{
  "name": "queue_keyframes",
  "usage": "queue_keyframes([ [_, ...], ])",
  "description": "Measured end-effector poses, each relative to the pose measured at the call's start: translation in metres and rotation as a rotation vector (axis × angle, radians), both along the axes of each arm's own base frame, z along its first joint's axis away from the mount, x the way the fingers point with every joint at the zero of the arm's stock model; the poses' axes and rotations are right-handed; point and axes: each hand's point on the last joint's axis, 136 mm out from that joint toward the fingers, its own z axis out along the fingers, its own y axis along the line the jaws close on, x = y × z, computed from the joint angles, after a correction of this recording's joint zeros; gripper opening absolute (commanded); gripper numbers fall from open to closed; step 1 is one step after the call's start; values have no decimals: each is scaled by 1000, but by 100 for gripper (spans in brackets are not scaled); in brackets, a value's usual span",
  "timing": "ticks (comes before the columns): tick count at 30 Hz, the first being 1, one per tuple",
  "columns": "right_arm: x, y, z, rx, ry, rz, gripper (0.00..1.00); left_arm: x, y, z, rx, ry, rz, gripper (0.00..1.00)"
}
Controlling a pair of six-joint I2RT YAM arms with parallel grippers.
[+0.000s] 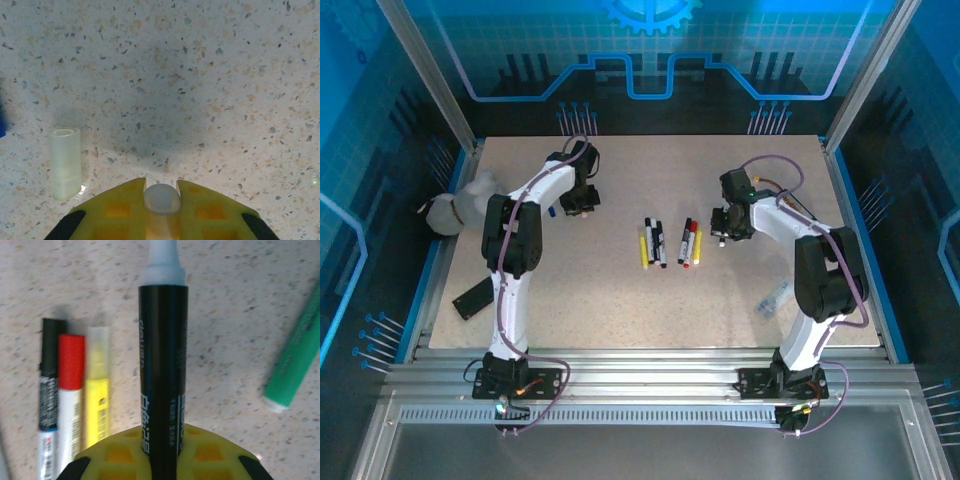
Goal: Open the pen caps
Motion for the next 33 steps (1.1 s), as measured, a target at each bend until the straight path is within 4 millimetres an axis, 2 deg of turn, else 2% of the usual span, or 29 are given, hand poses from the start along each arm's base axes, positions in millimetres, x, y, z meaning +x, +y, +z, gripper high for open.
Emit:
queue_keyframes([
  [4, 6, -14, -14, -25, 40, -27, 0, 1, 0, 0, -1, -5, -2, 0],
  [8, 7, -23, -29, -46, 84, -43, 8, 1, 0, 0, -1, -6, -2, 0],
  [13, 5, -33, -42, -69, 130, -63, 15, 1, 0, 0, -1, -6, -2, 10],
  [18, 10, -40, -43, -105, 145, -72, 22, 2, 0, 0, -1, -7, -3, 17],
  [24, 8, -45, -42, -141, 154, -75, 28, 1, 0, 0, -1, -6, -2, 22],
  [33, 5, -55, -40, -192, 168, -88, 46, 1, 0, 0, -1, -4, -3, 28],
])
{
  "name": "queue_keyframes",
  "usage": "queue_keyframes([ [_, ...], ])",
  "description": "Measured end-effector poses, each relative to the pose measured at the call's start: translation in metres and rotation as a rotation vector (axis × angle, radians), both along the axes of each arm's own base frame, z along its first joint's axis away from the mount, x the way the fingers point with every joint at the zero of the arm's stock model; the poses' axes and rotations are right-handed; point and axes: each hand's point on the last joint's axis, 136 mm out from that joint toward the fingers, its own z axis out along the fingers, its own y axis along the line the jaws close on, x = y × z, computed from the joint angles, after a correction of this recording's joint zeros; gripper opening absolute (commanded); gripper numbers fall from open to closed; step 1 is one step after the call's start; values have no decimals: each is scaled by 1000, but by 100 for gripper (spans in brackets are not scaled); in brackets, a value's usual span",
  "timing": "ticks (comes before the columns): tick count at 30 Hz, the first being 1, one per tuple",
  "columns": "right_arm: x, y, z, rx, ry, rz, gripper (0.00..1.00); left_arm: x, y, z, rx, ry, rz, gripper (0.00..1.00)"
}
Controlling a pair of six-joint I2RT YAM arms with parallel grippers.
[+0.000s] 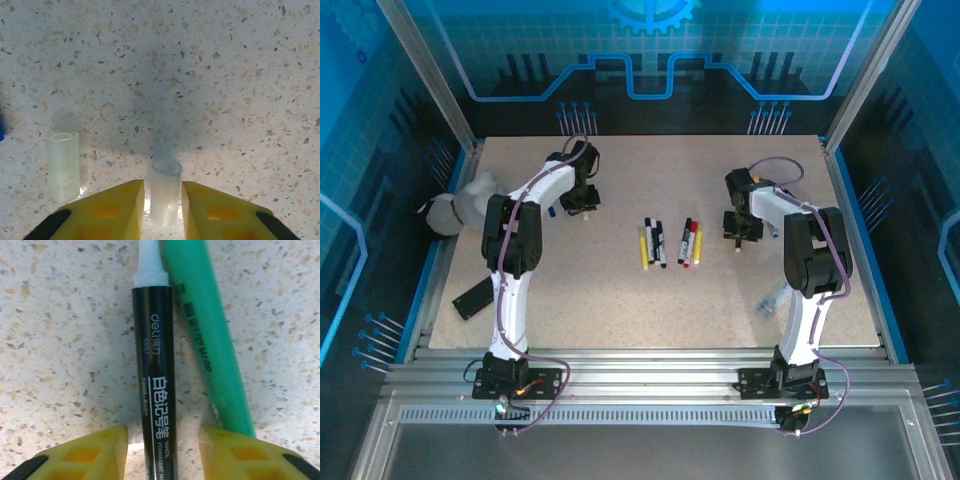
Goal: Open the pen caps
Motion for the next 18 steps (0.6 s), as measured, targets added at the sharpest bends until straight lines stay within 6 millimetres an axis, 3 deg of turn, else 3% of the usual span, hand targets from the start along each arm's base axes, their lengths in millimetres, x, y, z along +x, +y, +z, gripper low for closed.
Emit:
queue_keyframes([
  [11, -6, -4, 8, -13, 9, -4, 48, 4, -2, 13, -3, -16, -2, 30],
  [14, -3, -3, 25, -5, -35, -4, 48, 5, -4, 24, -7, -39, -5, 30],
  [18, 2, -3, 64, 12, -138, -5, 48, 3, -11, 54, -16, -97, -20, 30],
])
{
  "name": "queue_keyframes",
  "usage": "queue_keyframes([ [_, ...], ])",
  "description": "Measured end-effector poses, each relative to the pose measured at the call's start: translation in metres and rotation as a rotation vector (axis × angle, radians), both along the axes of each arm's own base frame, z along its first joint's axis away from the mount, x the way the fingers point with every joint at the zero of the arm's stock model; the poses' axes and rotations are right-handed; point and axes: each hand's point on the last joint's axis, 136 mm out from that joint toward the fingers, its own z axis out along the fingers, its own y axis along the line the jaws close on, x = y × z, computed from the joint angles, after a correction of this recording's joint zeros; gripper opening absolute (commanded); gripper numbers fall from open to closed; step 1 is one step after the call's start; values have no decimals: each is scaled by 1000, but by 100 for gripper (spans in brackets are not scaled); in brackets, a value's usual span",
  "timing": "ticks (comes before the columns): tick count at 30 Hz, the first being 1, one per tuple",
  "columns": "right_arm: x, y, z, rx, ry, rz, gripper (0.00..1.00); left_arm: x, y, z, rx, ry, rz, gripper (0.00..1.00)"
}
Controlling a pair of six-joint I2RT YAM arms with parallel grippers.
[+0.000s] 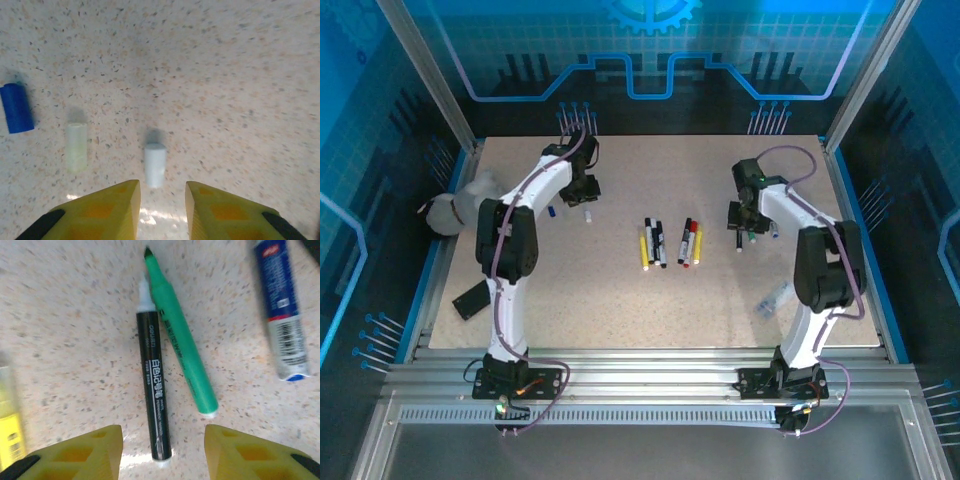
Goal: Open the pen caps
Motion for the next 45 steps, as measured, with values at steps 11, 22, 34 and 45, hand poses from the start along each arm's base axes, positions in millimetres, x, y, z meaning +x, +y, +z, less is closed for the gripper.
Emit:
queue_keyframes([
  [11, -30, 41, 78, 169, -258, 83, 51, -11, -49, 29, -67, -87, -95, 29],
  [22, -46, 96, 46, 210, -183, 191, 51, -28, -121, -21, -90, 12, -220, 28],
  [34, -45, 112, 33, 227, -159, 218, 52, -37, -157, -39, -91, 39, -283, 29],
  [45, -43, 113, 30, 225, -155, 218, 52, -38, -157, -49, -87, 60, -273, 30],
])
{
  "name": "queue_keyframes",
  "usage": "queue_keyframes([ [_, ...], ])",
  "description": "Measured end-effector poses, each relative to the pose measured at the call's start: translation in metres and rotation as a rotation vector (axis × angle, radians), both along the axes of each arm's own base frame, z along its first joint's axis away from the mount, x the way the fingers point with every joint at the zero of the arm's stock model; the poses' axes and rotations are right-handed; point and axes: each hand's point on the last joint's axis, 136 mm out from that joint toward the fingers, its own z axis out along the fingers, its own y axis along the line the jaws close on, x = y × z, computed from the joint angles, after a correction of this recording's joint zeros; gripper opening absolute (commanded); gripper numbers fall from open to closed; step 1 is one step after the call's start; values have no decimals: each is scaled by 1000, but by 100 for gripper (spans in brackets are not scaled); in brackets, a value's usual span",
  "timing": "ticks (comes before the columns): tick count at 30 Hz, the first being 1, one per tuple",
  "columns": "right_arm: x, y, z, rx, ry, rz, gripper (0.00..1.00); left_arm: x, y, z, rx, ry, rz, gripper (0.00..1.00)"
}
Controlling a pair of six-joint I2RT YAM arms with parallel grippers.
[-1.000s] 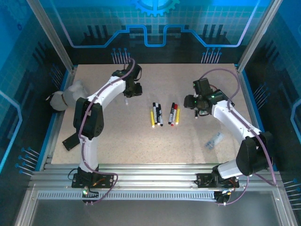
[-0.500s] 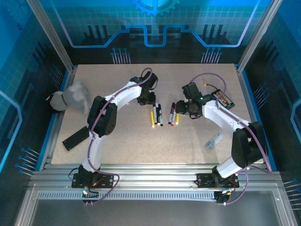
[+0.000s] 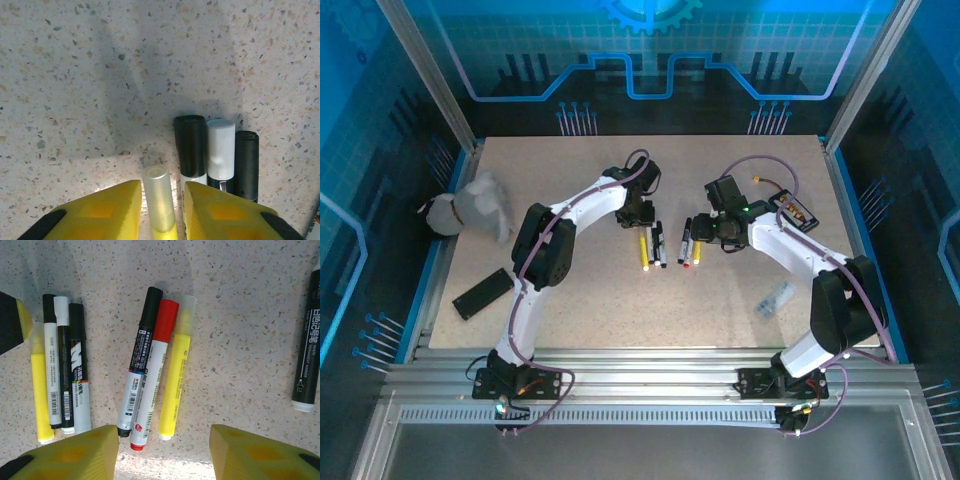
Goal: Open the pen caps
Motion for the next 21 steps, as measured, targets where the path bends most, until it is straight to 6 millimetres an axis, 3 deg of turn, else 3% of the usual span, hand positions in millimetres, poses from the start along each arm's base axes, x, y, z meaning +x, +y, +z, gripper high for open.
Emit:
queue_keyframes([
  [21, 4, 2, -16, -8, 27, 2, 52, -9, 2, -11, 14, 30, 8, 28],
])
